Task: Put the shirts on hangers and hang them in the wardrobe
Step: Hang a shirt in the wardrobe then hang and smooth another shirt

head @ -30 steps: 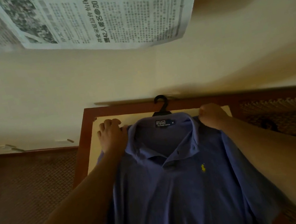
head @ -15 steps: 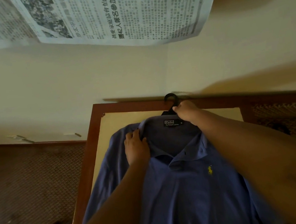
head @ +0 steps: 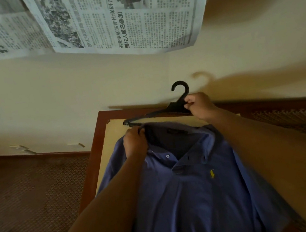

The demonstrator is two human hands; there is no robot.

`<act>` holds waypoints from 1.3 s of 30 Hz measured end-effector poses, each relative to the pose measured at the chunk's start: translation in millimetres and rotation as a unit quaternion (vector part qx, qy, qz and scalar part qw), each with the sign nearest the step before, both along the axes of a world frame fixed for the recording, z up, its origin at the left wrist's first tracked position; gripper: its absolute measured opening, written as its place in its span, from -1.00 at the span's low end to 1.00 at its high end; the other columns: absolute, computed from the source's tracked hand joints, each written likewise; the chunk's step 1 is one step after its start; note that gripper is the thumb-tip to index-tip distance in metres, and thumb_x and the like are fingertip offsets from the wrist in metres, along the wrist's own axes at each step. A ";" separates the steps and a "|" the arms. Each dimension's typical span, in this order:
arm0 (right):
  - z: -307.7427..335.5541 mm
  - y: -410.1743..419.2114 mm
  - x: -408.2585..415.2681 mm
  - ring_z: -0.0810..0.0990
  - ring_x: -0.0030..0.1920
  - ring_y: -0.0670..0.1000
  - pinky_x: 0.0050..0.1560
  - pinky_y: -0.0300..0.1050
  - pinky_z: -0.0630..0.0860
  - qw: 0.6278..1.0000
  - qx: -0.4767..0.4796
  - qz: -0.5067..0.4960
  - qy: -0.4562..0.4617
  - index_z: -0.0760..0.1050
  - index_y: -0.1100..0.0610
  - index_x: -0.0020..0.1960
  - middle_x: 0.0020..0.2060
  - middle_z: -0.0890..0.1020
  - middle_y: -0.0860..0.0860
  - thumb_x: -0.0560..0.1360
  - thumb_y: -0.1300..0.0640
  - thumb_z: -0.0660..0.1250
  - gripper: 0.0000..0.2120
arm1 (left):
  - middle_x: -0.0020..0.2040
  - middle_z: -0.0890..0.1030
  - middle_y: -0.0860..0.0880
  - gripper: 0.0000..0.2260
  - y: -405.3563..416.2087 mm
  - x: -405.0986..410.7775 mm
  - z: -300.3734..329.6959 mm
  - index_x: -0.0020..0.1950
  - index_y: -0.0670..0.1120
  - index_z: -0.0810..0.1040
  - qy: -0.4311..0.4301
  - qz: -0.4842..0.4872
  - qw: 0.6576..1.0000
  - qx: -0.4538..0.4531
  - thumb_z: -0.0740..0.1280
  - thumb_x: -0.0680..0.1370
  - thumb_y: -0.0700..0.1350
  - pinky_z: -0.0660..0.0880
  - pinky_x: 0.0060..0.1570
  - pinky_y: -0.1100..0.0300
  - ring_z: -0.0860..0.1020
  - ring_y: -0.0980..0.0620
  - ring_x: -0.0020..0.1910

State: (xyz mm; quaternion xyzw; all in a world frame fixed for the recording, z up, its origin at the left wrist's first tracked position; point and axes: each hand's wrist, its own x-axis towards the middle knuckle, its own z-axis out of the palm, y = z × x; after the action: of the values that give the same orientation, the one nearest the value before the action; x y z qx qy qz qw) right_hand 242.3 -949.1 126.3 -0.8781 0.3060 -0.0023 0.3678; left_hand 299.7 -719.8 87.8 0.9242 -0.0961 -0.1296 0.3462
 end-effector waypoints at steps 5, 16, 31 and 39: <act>37.5 -14.5 -22.2 0.52 0.23 0.18 0.18 -0.08 0.40 0.994 -0.067 -0.037 -0.077 0.49 0.30 0.27 0.22 0.56 0.20 0.59 0.26 0.25 -0.72 | -0.03 0.56 -0.12 -0.79 -0.2 11.6 13.4 0.19 -0.20 0.50 0.055 -0.034 0.998 -0.016 0.18 0.65 -0.12 0.35 -0.35 0.39 0.54 0.05 -0.19; 33.3 -43.7 -82.0 0.56 0.11 0.24 0.09 -0.05 0.42 0.994 -0.099 -0.035 -0.023 0.54 0.34 0.19 0.07 0.61 0.27 0.54 0.31 0.30 -0.76 | 0.13 0.62 -0.18 -0.75 -24.1 16.2 18.2 0.18 -0.17 0.60 0.050 0.043 0.998 -0.007 0.24 0.61 -0.11 0.40 0.04 0.12 0.55 -0.15 0.13; -23.5 31.0 -4.8 0.23 -0.39 0.07 -0.29 -0.08 0.15 0.999 -0.016 0.046 0.019 0.17 0.12 -0.44 -0.48 0.25 0.06 0.47 0.42 0.19 -0.60 | 0.15 0.61 -0.13 -0.78 -34.9 14.1 21.1 0.18 -0.12 0.59 0.088 0.065 0.993 -0.049 0.22 0.61 -0.13 0.33 -0.09 0.24 0.54 -0.09 0.11; -39.6 30.9 11.1 0.44 -0.25 0.21 -0.19 -0.01 0.38 0.999 0.017 0.031 0.035 0.43 0.32 -0.28 -0.30 0.47 0.27 0.52 0.38 0.15 -0.78 | 0.11 0.61 -0.12 -0.79 -36.7 20.1 11.9 0.19 -0.14 0.57 0.100 0.033 0.994 -0.043 0.21 0.62 -0.14 0.33 -0.15 0.26 0.50 0.02 -0.06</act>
State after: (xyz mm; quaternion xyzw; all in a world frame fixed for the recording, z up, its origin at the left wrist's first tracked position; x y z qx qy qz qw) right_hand 253.4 -918.2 86.7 -0.8803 0.2918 0.0453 0.3714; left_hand 319.7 -756.4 99.7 0.8936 -0.0363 -0.2059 0.3973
